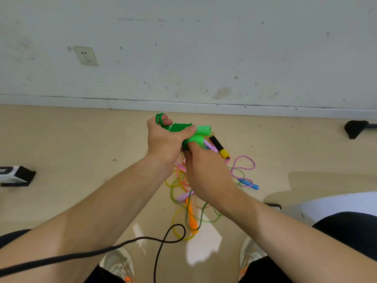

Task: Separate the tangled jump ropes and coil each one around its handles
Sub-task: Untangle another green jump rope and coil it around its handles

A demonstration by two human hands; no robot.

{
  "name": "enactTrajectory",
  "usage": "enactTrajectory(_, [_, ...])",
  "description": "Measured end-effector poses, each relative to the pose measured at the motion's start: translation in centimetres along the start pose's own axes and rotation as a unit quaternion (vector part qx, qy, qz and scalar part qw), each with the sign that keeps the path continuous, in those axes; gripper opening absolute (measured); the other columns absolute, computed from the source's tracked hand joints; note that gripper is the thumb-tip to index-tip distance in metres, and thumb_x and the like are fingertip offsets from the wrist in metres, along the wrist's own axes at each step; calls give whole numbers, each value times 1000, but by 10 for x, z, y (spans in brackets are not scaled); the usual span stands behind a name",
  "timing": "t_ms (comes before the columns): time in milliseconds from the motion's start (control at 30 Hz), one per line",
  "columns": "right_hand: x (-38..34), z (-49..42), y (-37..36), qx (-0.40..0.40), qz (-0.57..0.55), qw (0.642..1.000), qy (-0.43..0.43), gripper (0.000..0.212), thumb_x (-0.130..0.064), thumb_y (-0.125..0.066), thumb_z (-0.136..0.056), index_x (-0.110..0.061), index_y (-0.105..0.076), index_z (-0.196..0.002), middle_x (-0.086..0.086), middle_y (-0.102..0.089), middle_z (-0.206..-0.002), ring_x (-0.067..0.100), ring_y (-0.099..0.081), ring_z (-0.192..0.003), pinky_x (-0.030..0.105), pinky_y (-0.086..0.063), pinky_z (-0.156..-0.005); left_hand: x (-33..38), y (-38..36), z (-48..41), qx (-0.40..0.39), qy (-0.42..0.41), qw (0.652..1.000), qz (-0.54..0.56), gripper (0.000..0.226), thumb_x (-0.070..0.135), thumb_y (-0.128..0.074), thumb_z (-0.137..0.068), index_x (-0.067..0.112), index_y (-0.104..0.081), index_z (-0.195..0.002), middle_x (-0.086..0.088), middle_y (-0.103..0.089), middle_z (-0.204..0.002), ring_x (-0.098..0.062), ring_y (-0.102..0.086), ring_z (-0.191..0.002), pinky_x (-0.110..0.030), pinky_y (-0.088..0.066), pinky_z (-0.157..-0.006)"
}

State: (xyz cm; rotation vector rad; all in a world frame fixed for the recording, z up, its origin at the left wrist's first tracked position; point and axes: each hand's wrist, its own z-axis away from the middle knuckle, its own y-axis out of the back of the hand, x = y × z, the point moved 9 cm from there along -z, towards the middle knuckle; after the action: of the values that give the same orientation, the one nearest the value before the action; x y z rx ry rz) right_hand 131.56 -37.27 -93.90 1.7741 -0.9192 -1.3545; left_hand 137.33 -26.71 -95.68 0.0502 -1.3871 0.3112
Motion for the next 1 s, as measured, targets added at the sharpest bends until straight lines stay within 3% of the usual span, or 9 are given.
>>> enactTrajectory(67, [-3, 1, 1, 1, -25, 1000, 13, 17, -18, -39, -104, -14, -55, -111, 2, -57, -82, 25, -53, -68, 35, -32, -56, 1, 2, -2, 0, 4, 1000, 2, 63, 4, -86, -73, 15, -44, -120, 2, -49, -112, -22, -63, -103, -37, -61, -75])
enactTrajectory(133, [4, 0, 1, -8, -133, 991, -5, 19, -21, -40, -105, -17, -57, -99, -4, -53, -71, 18, -46, -61, 36, -33, -56, 5, 2, -4, -8, 14, 1000, 26, 58, 2, -82, -76, 15, -43, -117, 0, -48, -114, -21, -65, -99, -29, -59, -60])
enactTrajectory(200, [17, -2, -7, -67, -213, 974, -37, 31, -29, -39, -106, -20, -55, -81, -11, -52, -62, 9, -46, -56, 34, -39, -59, 7, 2, -10, -27, 27, 997, 66, 54, -1, -80, -78, 14, -43, -112, -4, -47, -114, -28, -68, -106, -37, -61, -67])
enactTrajectory(300, [37, -4, -20, -182, -213, 957, -76, 49, -46, -39, -104, -19, -49, -64, -12, -47, -50, 4, -42, -45, 25, -34, -54, 9, -1, -17, -85, 48, 992, 82, 54, 1, -83, -73, 15, -44, -108, -14, -49, -118, -34, -66, -114, -58, -57, -85])
enactTrajectory(400, [60, -14, -11, -197, -176, 960, -90, 56, -53, -50, -99, -14, -43, -58, -7, -34, -50, 5, -36, -41, 21, -26, -50, 13, -7, -10, -166, 64, 983, 44, 56, 9, -84, -67, 15, -47, -110, -14, -51, -122, -31, -69, -110, -55, -58, -84])
enactTrajectory(533, [78, -29, 9, -169, -175, 967, -79, 36, -34, -69, -91, 0, -65, -81, 1, -41, -64, 10, -35, -58, 32, -28, -58, 23, -12, 4, -238, 23, 969, -61, 53, -2, -80, -76, 14, -51, -117, 2, -54, -112, -20, -69, -101, -43, -62, -71])
enactTrajectory(700, [82, -31, 18, -156, -286, 937, -128, 7, -17, -70, -92, -13, -73, -86, -3, -60, -70, 7, -48, -62, 17, -36, -54, 28, -16, 15, -294, -20, 936, -193, 59, -4, -80, -76, 14, -51, -123, 10, -53, -106, -12, -62, -88, -41, -63, -71])
enactTrajectory(833, [81, -30, 20, -147, -356, 906, -174, 9, -12, -67, -90, -10, -75, -87, 0, -58, -68, 9, -43, -57, 23, -32, -54, 32, -14, 12, -280, -95, 909, -294, 63, 6, -86, -73, 20, -50, -123, 7, -55, -112, -11, -59, -89, -40, -60, -81])
enactTrajectory(1000, [76, -21, 10, -147, -489, 822, -254, 19, -12, -51, -99, -4, -69, -95, 3, -52, -66, 13, -36, -50, 27, -30, -53, 42, -16, 9, -228, -201, 882, -361, 67, 10, -88, -69, 22, -48, -122, 4, -54, -112, -4, -54, -92, -18, -47, -81])
